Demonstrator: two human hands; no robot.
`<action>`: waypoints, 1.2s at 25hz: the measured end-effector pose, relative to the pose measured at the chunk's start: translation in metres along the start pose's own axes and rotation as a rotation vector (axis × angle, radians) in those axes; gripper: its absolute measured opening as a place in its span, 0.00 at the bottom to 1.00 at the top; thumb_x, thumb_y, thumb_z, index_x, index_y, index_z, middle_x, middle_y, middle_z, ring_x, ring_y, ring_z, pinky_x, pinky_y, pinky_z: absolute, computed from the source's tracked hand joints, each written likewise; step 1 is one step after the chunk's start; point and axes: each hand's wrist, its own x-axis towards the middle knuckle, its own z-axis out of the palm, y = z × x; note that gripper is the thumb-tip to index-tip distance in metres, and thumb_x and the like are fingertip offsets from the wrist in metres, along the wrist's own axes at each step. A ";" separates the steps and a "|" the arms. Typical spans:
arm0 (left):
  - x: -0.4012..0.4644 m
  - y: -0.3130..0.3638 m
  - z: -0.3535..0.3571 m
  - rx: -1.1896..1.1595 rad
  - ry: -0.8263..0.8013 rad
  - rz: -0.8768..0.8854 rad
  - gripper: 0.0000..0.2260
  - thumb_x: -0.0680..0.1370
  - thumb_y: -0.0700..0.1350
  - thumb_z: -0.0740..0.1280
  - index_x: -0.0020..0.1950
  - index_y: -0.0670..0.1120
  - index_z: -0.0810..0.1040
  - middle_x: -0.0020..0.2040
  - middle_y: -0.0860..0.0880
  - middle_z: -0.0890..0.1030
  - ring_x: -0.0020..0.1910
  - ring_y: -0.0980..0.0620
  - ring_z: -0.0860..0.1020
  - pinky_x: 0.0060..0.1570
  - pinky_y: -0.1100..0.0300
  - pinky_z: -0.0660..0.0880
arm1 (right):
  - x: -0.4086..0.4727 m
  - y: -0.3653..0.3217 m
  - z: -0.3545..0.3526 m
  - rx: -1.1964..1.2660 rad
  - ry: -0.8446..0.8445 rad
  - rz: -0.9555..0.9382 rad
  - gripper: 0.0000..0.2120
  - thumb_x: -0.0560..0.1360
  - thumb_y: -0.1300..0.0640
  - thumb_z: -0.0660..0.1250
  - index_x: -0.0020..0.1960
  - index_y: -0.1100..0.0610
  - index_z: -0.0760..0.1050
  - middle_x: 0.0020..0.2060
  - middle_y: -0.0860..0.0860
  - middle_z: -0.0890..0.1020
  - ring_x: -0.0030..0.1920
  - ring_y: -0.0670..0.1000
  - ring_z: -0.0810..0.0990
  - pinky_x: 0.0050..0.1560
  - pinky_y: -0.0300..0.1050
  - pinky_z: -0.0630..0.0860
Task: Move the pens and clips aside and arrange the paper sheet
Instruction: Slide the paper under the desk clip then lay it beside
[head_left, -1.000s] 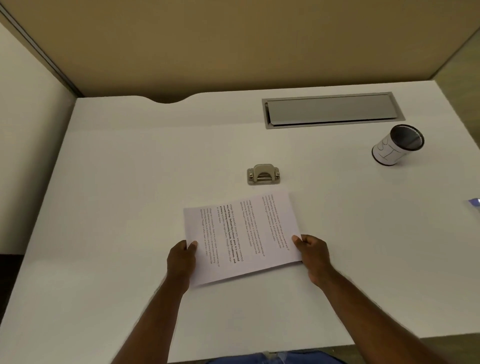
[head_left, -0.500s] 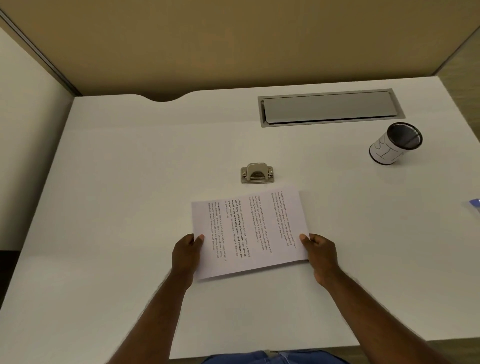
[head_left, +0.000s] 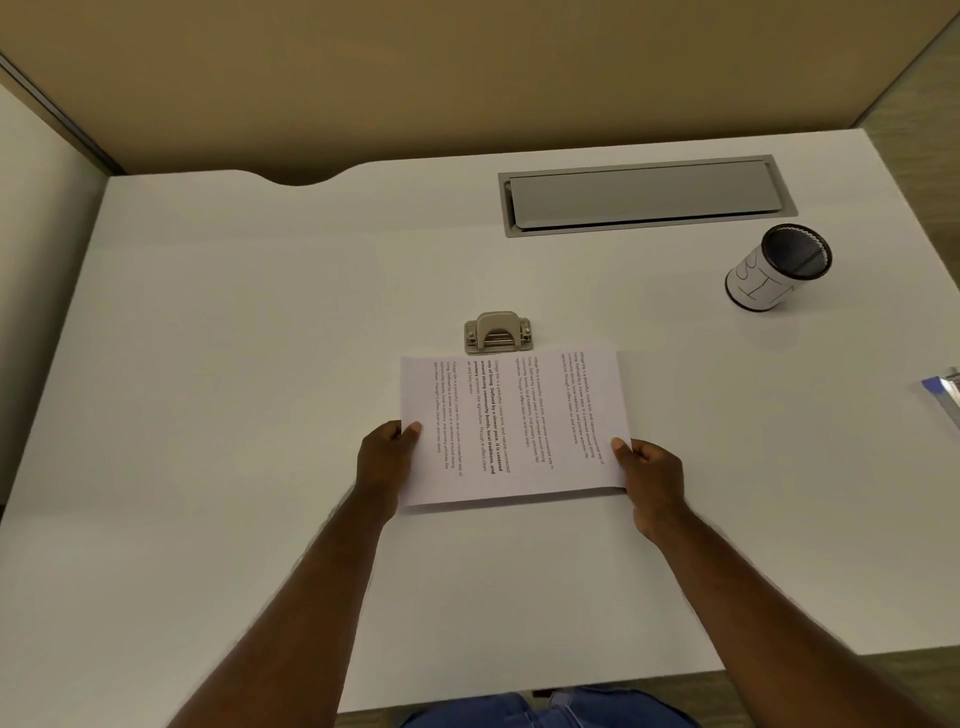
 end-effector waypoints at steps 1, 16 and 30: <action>0.002 0.002 0.001 0.001 0.000 -0.003 0.16 0.78 0.47 0.64 0.48 0.32 0.76 0.47 0.39 0.82 0.43 0.41 0.78 0.50 0.44 0.77 | 0.001 -0.001 0.000 -0.002 0.009 -0.002 0.15 0.74 0.56 0.68 0.31 0.59 0.74 0.32 0.53 0.79 0.34 0.52 0.72 0.37 0.44 0.69; 0.023 0.012 0.004 -0.003 0.006 0.003 0.14 0.78 0.46 0.64 0.48 0.33 0.77 0.48 0.39 0.82 0.43 0.42 0.78 0.51 0.45 0.76 | 0.011 -0.012 0.009 -0.040 0.031 -0.048 0.16 0.75 0.55 0.67 0.39 0.69 0.76 0.37 0.57 0.82 0.35 0.52 0.75 0.38 0.45 0.72; 0.033 0.015 0.001 0.001 0.015 -0.011 0.13 0.78 0.47 0.64 0.48 0.37 0.78 0.49 0.40 0.83 0.46 0.41 0.79 0.51 0.45 0.77 | 0.016 -0.018 0.015 -0.009 0.031 -0.058 0.11 0.75 0.55 0.67 0.39 0.61 0.78 0.36 0.51 0.81 0.33 0.45 0.76 0.32 0.36 0.70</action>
